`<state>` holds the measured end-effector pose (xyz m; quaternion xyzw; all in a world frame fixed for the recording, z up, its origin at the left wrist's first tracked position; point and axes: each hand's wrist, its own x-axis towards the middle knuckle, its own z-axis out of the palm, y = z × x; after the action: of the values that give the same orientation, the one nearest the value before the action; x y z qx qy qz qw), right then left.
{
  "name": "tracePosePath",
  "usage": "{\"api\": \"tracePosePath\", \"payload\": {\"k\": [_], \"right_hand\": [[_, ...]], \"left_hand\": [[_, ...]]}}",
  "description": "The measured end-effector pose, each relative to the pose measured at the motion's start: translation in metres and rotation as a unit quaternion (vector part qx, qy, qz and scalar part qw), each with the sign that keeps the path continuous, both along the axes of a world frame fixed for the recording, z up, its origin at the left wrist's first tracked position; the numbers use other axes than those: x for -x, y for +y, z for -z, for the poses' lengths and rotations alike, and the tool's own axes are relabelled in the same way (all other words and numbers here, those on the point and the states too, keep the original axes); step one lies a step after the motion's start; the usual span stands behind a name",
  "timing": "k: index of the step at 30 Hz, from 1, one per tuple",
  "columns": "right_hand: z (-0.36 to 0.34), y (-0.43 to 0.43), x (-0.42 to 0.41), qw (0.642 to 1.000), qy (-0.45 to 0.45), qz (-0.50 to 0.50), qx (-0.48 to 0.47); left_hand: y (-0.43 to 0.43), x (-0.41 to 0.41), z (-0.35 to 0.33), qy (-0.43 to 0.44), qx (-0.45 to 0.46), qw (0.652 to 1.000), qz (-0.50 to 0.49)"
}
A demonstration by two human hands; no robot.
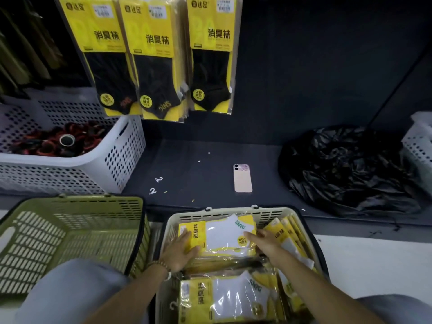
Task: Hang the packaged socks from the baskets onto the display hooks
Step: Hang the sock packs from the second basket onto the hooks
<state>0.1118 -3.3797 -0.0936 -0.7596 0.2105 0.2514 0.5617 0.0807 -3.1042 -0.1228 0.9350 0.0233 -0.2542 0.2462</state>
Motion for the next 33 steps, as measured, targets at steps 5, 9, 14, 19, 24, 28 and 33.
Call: {"api": "tracePosePath", "payload": {"k": [5, 9, 14, 19, 24, 28, 33], "right_hand": [[-0.020, 0.008, 0.001, 0.989, 0.031, 0.026, -0.140], [-0.062, 0.000, -0.012, 0.985, -0.057, 0.080, -0.145], [-0.118, -0.004, -0.028, 0.951, -0.130, 0.136, -0.246], [-0.160, 0.020, -0.034, 0.929, -0.174, 0.062, -0.321], [-0.198, 0.037, -0.046, 0.937, -0.292, 0.104, -0.160], [-0.247, 0.053, -0.057, 0.913, -0.394, 0.021, -0.109], [-0.291, 0.083, -0.060, 0.879, -0.436, -0.013, -0.191]], "left_hand": [[-0.007, 0.000, -0.014, -0.037, 0.150, 0.983, -0.095], [-0.025, -0.010, -0.054, -0.085, 0.336, 0.880, -0.326], [-0.030, -0.037, -0.119, -0.015, 0.546, 0.692, -0.472], [-0.039, -0.050, -0.189, -0.003, 0.719, 0.601, -0.348], [-0.026, -0.057, -0.246, -0.187, 0.628, 0.699, -0.287], [-0.016, -0.061, -0.284, -0.278, 0.562, 0.752, -0.202], [-0.016, -0.071, -0.316, -0.312, 0.542, 0.759, -0.182]]}}
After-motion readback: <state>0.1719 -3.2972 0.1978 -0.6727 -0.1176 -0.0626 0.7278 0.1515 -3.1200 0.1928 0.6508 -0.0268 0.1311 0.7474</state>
